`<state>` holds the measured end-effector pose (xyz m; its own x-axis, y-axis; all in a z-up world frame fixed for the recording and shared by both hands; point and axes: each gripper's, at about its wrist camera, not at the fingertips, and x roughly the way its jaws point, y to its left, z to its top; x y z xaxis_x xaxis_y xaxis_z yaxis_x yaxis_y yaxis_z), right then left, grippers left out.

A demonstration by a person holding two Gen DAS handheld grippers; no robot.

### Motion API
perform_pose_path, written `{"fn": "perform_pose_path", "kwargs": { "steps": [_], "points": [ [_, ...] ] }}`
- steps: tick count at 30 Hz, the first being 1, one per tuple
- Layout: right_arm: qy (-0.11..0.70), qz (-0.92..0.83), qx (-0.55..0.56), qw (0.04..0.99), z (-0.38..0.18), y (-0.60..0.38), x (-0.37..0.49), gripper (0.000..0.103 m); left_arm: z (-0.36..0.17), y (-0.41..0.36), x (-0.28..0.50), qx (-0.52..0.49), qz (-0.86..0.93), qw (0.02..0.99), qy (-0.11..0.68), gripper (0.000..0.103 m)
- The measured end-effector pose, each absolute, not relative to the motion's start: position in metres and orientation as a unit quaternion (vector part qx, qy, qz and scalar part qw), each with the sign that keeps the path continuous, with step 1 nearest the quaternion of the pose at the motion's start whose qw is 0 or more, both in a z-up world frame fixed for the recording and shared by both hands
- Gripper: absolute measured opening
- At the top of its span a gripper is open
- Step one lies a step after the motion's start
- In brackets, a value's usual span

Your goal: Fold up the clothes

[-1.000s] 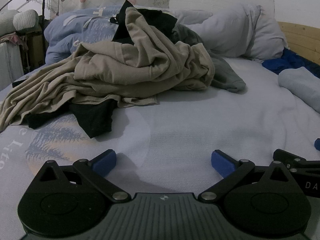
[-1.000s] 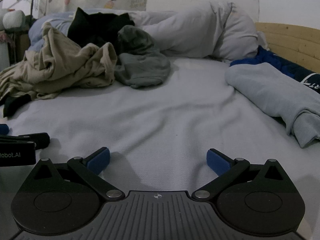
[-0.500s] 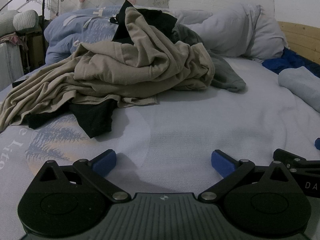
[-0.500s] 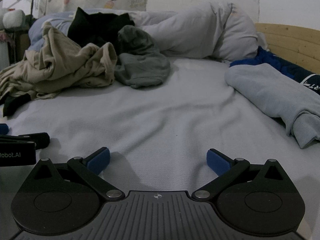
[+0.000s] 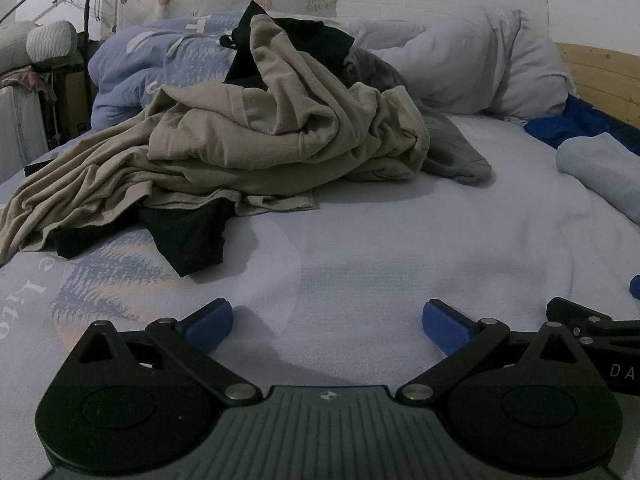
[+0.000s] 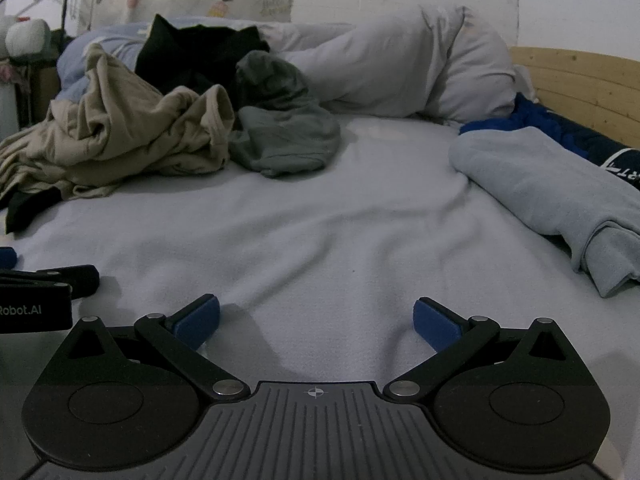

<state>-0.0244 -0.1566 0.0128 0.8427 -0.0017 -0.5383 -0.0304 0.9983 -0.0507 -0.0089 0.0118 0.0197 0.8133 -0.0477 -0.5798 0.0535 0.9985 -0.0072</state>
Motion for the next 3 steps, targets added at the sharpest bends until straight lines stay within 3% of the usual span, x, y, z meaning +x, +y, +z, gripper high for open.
{"fn": "perform_pose_path", "kwargs": {
  "steps": [3],
  "points": [
    [0.280, 0.007, -0.028, 0.959, 0.0130, -0.1562, -0.0243, 0.103, 0.0196, 0.0121, -0.0084, 0.005, -0.027, 0.952, 0.304, 0.103]
  ]
}}
